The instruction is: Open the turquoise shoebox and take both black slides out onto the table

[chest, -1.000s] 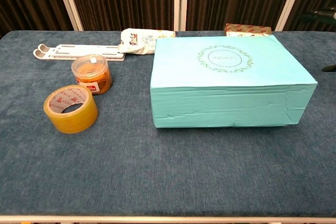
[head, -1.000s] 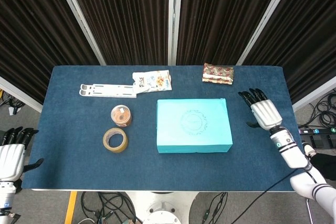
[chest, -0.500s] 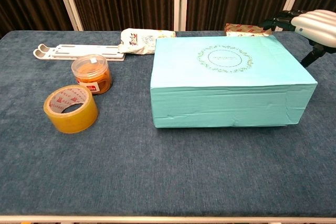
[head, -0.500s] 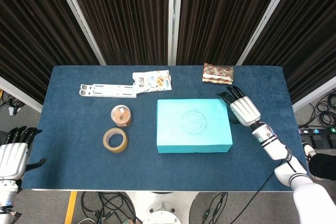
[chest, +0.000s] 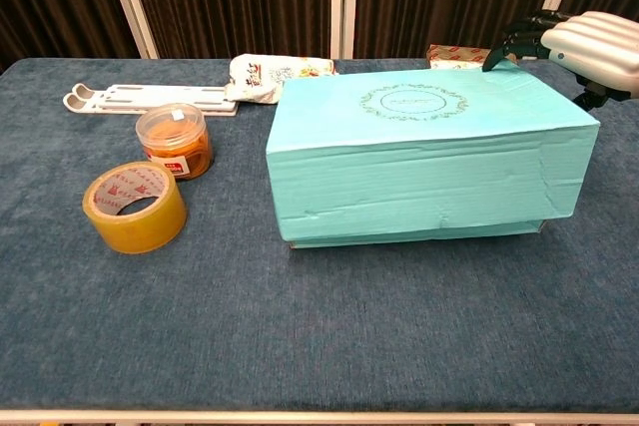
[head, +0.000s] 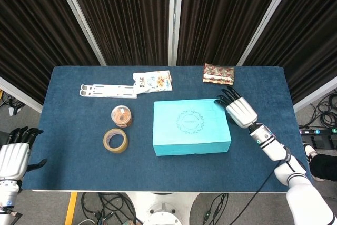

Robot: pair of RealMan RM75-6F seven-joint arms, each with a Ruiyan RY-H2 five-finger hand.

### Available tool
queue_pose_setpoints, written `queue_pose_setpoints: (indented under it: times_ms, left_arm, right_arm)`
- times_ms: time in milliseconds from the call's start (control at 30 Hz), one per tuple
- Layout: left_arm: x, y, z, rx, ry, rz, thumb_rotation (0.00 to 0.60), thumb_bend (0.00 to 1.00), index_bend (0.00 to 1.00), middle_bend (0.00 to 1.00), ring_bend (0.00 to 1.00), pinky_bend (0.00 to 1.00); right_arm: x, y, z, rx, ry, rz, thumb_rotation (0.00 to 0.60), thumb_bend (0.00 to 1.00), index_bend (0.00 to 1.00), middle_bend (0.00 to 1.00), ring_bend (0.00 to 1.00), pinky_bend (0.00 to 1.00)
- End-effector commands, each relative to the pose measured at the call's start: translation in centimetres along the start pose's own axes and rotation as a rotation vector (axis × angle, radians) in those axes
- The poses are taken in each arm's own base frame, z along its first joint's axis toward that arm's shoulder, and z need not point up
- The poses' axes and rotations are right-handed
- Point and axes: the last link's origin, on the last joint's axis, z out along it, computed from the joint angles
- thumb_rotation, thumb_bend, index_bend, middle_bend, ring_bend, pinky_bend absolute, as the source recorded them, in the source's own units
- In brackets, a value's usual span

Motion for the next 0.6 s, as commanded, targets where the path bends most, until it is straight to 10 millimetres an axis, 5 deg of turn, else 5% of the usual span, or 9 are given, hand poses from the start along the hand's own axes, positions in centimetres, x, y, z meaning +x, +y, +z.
queue_pose_setpoints:
  times_ms: [33, 600]
  left_arm:
    - [0.1, 0.0, 0.0, -0.001, 0.002, 0.001, 0.6, 0.01, 0.22, 0.18, 0.11, 0.11]
    - [0.3, 0.3, 0.1, -0.016, 0.006, -0.003, 0.6, 0.01, 0.22, 0.18, 0.11, 0.11]
  right_arm:
    - [-0.1, -0.2, -0.1, 0.004, 0.005, 0.017, 0.6, 0.41, 0.4, 0.27, 0.13, 0.09]
    - [0.9, 2.5, 0.1, -0.19, -0.034, 0.56, 0.6, 0.58, 0.48, 0.35, 0.22, 0.12]
